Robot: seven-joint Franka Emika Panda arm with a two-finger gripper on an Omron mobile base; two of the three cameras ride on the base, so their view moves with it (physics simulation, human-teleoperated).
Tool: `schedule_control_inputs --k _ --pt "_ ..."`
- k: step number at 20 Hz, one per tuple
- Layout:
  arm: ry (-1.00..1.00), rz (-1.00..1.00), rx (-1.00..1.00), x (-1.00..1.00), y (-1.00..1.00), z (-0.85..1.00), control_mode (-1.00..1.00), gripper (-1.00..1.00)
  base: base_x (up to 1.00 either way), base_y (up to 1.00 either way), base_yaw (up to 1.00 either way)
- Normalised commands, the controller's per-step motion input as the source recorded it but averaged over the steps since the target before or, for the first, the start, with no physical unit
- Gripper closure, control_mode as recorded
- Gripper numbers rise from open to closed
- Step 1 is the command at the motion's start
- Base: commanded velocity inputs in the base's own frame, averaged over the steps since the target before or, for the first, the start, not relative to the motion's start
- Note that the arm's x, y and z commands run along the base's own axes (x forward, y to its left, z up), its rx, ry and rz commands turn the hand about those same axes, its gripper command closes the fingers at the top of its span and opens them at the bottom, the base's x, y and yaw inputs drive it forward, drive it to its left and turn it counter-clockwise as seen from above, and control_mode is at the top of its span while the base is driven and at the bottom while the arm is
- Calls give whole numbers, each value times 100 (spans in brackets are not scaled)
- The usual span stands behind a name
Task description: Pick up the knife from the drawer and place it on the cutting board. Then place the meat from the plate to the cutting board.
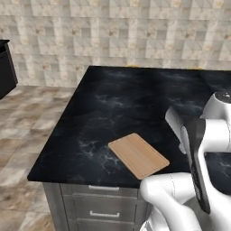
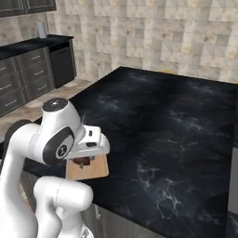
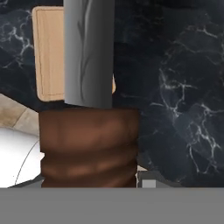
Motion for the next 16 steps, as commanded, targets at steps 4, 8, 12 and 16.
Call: schedule_control_inputs --k 4,8,12,16 --pt "1 32 1 30 13 -45 -100 100 0 0 0" --pt "-1 21 7 49 29 -56 -100 100 0 0 0" --pt "5 1 0 54 20 -66 -100 100 0 0 0" --pt "16 0 0 67 6 -63 -100 100 0 0 0"
